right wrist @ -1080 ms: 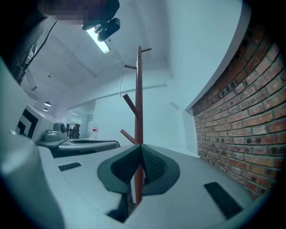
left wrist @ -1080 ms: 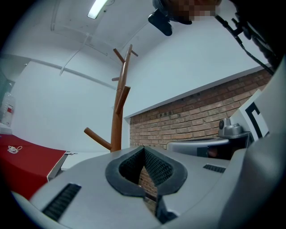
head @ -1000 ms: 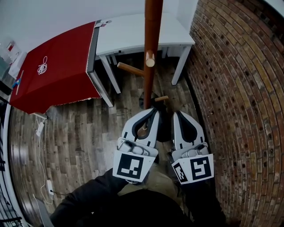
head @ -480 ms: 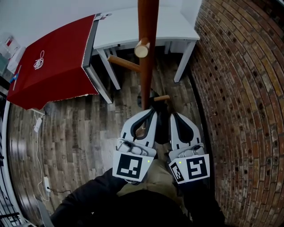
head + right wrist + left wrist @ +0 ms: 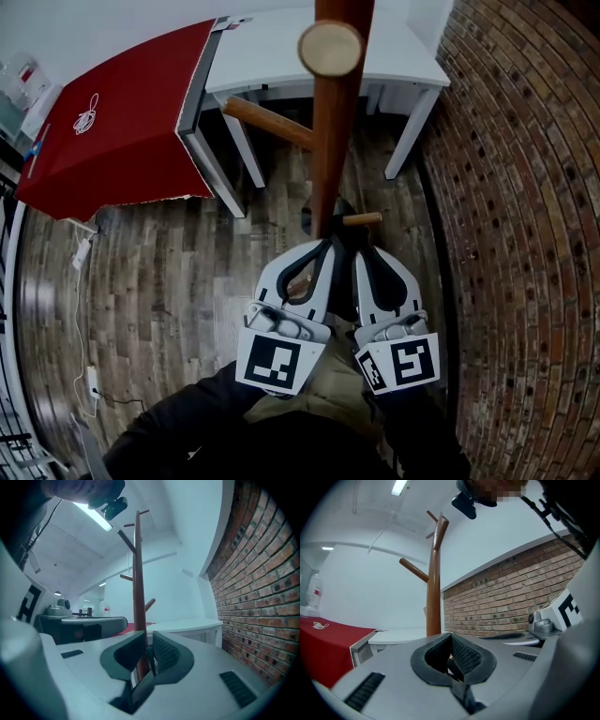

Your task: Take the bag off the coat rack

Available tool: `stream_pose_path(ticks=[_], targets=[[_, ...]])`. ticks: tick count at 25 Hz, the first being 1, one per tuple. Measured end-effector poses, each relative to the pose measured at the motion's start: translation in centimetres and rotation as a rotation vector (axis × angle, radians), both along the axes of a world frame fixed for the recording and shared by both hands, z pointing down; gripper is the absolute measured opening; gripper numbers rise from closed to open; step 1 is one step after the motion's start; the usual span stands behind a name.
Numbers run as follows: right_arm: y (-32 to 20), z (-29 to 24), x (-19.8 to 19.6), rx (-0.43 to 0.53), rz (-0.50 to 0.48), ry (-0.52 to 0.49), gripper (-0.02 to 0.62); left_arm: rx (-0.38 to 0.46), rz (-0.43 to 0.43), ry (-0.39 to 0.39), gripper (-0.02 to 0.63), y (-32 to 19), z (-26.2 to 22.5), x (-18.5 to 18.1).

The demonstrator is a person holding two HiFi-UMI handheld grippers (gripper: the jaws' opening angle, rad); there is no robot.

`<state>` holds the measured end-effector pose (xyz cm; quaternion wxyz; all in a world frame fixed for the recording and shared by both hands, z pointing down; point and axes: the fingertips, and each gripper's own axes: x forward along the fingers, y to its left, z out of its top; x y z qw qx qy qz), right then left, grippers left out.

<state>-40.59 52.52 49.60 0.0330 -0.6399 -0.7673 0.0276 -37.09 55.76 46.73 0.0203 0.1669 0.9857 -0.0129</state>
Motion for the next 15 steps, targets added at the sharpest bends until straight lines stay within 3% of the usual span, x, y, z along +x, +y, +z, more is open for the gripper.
stream_pose_path(ticks=[2, 5, 15], targets=[[0.9, 1.7, 0.0, 0.006, -0.024, 0.004, 0.088, 0.0, -0.017, 0.007, 0.009, 0.8, 1.3, 0.1], [2.0, 4.4, -0.1, 0.024, -0.045, 0.012, 0.109, 0.014, -0.048, 0.01, 0.009, 2.1, 3.3, 0.6], [5.3, 8.4, -1.6, 0.061, -0.04, -0.025, 0.117, 0.009, -0.055, 0.057, 0.009, 4.4, 7.0, -0.4]])
